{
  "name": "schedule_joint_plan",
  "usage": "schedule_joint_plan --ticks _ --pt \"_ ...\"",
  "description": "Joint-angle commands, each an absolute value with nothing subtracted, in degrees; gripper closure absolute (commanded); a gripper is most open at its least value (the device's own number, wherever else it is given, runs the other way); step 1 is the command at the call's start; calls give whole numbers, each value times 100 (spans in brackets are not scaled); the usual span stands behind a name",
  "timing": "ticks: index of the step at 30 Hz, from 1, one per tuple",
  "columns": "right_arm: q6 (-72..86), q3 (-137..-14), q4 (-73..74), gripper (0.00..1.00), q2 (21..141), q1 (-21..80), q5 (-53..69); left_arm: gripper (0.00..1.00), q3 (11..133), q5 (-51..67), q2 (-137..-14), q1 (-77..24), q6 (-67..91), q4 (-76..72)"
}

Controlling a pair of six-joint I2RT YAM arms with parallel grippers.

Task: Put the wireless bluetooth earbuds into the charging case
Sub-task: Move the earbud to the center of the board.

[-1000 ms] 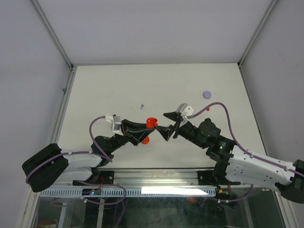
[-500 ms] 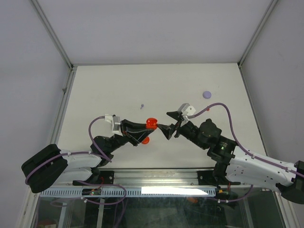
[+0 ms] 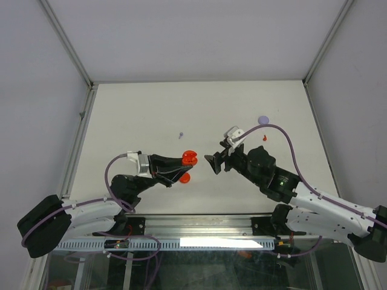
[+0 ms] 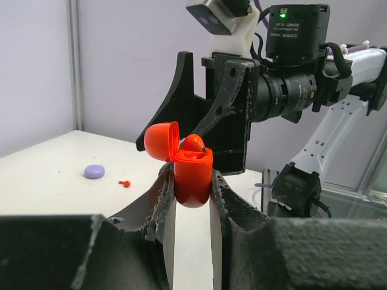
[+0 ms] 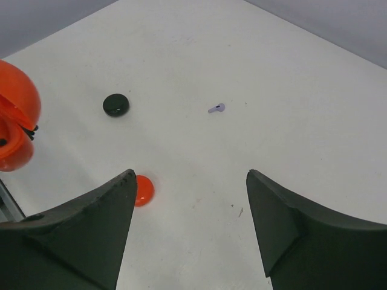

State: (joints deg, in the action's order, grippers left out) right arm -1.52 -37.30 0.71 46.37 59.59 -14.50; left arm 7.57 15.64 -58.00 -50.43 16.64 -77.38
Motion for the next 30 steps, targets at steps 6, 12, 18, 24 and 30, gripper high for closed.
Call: schedule_joint_plan --ticks 6,12,18,24,30 --pt "233 -4456 669 20 4947 5079 -864 100 785 1417 -5067 -5045 502 -6877" --pt "1020 -4723 1210 19 5699 3785 6 100 1067 1563 -4933 -5045 266 -6135" --pt "1570 -4842 1516 19 6483 2801 165 98 1248 1694 -4788 -5047 52 -5757" --pt "1884 -4908 1551 25 7104 1687 129 94 1296 1496 -4670 -5033 -453 -5762" --pt "2332 -5197 1518 35 7751 952 -817 92 1532 2434 -5084 -4483 -253 -5918"
